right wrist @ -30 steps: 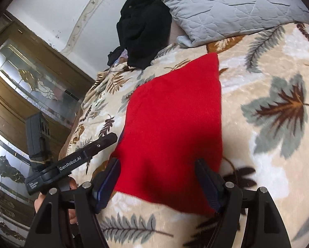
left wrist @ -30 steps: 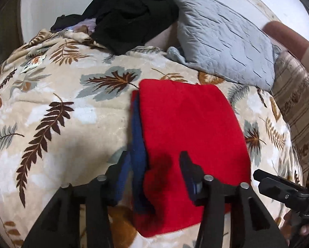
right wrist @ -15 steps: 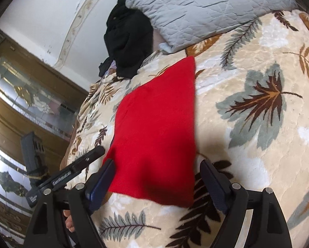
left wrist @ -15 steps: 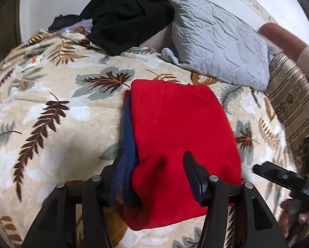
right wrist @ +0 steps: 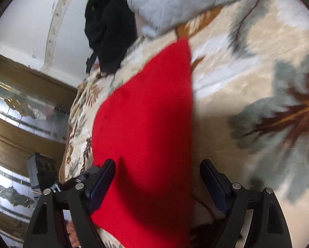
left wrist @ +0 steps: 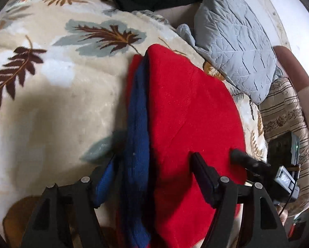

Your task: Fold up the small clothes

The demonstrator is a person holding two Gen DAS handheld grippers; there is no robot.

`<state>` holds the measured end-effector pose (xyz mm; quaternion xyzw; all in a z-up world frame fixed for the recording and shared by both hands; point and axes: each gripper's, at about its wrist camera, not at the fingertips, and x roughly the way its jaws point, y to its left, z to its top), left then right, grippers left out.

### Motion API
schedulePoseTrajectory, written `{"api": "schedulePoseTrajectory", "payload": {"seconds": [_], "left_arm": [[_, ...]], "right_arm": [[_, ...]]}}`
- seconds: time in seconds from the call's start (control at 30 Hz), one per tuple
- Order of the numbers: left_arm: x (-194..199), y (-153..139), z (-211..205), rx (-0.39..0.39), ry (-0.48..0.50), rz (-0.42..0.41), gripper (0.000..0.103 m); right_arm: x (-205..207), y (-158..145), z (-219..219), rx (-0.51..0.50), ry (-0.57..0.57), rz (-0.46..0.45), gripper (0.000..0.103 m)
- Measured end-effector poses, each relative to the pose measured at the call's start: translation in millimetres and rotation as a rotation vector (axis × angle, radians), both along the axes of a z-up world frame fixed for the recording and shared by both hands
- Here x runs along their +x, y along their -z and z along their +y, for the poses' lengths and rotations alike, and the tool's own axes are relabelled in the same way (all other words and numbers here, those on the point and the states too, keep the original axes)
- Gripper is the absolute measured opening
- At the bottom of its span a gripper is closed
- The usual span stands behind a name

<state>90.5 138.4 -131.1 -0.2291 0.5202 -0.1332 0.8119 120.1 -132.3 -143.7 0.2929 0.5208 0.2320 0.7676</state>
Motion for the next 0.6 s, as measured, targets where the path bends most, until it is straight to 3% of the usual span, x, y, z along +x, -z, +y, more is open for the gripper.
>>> {"api": "schedulePoseTrajectory", "payload": {"seconds": [0.03,0.07,0.13,0.2,0.27,0.33,0.37,0.4,0.47,0.6], "left_arm": [[0.9,0.4,-1.0,-0.003,0.007,-0.001,0.055],[2.4,0.4,-0.8,-0.047,0.013,0.014,0.041],[1.2,-10.2,-2.3,-0.025,0.004,-0.002,0.034],[-3.9,-20.1,-11.1,0.029,0.029,-0.042,0.034],[0.0,-8.0,-10.9,0.019,0.026,-0.003,0.042],[0.7,-6.7,-5.6,0.008,0.001,0.017,0.051],[-2.7,-15.3,-5.3,0.050,-0.010,0.010,0.051],[-6.7,-24.2,-5.4,0.093,-0.016,-0.017,0.051],[-23.1,-50.8,-8.3,0.181,-0.025,-0.127,0.049],[-43.7,-69.1,-24.8,0.245,0.013,-0.223,0.050]], "right_arm": [[2.6,2.8,7.7,-0.031,-0.029,0.001,0.079],[3.8,0.7,15.1,-0.069,-0.053,-0.013,0.063],[3.2,-10.4,20.1,-0.117,-0.067,-0.033,0.049],[-4.4,-31.2,25.7,-0.169,-0.088,-0.090,0.044],[-9.3,-38.6,28.7,-0.211,-0.091,-0.122,0.044],[-3.0,-16.6,25.0,-0.221,-0.085,-0.031,0.054],[-3.2,-9.2,18.3,-0.178,-0.059,0.001,0.064],[-6.0,-6.2,7.8,-0.101,-0.031,0.016,0.069],[-10.4,-8.4,-2.6,-0.053,-0.014,0.013,0.073],[-4.8,-13.2,-29.5,0.050,0.062,-0.015,0.074]]}}
